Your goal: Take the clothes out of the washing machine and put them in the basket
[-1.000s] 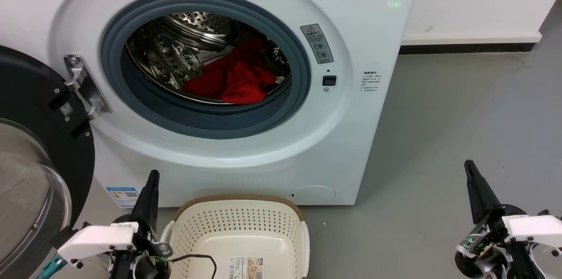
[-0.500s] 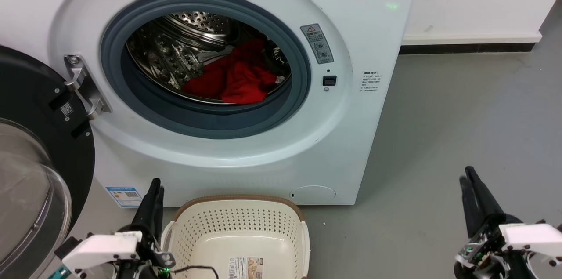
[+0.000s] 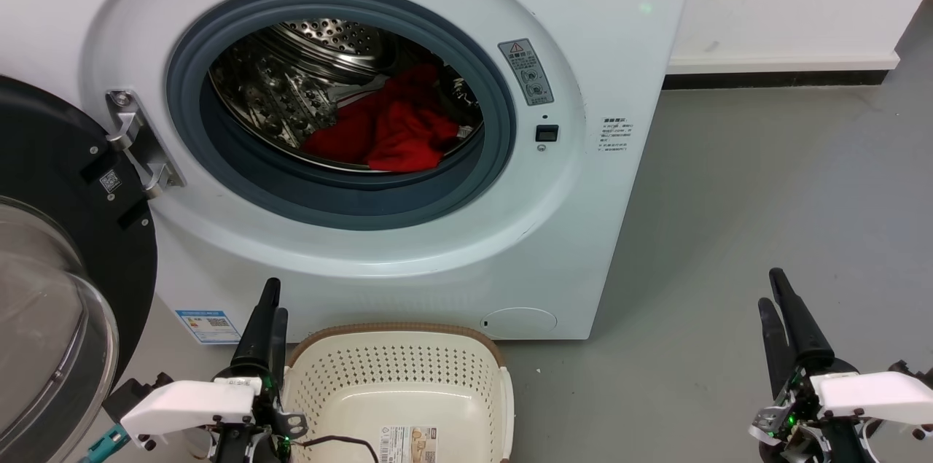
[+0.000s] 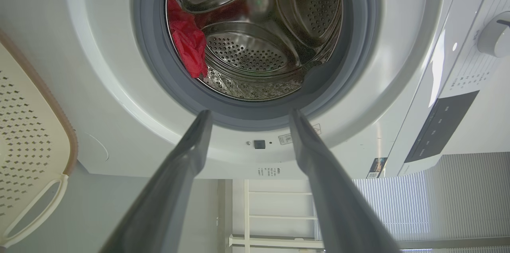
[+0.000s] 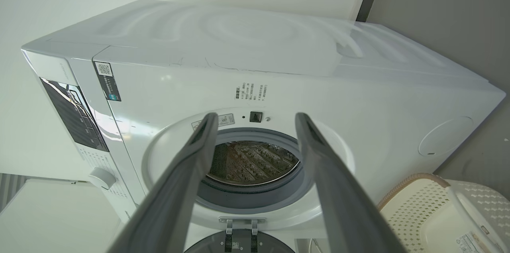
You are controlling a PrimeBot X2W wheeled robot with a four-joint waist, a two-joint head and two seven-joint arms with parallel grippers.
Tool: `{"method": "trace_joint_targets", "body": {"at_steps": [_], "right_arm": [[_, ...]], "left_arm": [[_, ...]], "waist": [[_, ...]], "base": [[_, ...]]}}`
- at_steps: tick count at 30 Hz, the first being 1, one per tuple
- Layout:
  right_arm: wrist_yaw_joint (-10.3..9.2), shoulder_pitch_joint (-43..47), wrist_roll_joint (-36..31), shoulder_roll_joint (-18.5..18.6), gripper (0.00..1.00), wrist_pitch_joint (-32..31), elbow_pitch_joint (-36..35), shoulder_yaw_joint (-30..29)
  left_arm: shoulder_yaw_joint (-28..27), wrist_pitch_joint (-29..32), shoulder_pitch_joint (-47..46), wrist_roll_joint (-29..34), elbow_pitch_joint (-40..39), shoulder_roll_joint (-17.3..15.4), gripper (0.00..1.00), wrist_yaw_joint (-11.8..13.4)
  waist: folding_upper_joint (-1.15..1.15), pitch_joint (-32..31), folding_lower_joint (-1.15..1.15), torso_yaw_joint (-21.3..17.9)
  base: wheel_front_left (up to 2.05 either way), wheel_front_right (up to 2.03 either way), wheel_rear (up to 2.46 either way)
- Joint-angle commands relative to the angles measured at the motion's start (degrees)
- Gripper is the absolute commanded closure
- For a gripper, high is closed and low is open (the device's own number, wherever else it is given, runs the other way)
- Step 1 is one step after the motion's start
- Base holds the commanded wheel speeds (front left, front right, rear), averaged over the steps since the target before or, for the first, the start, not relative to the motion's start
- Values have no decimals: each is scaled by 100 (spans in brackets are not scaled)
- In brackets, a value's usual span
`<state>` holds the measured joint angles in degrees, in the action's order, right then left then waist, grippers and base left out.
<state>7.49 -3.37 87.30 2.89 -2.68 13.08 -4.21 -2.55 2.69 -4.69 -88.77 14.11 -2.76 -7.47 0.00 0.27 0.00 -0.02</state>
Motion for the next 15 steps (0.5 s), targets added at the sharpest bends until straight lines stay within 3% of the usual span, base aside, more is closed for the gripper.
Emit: {"method": "trace_joint_targets", "body": {"at_steps": [1,9,15], "right_arm": [[0,-56,-307,7,0,87,-187,41],[0,9,-1251,7,0,260,-353,139],[0,55,-2110,6,0,397,-486,209]], "left_arm": [[23,-98,-161,250,-172,-14,0,-2],[94,-268,-188,1106,-359,-14,0,7],[290,-406,-198,1881,-489,-15,0,148]], "waist": [[0,0,0,2],[0,3,0,6],[0,2,0,6]], "base": [[0,0,0],[0,0,0],[0,0,0]]}}
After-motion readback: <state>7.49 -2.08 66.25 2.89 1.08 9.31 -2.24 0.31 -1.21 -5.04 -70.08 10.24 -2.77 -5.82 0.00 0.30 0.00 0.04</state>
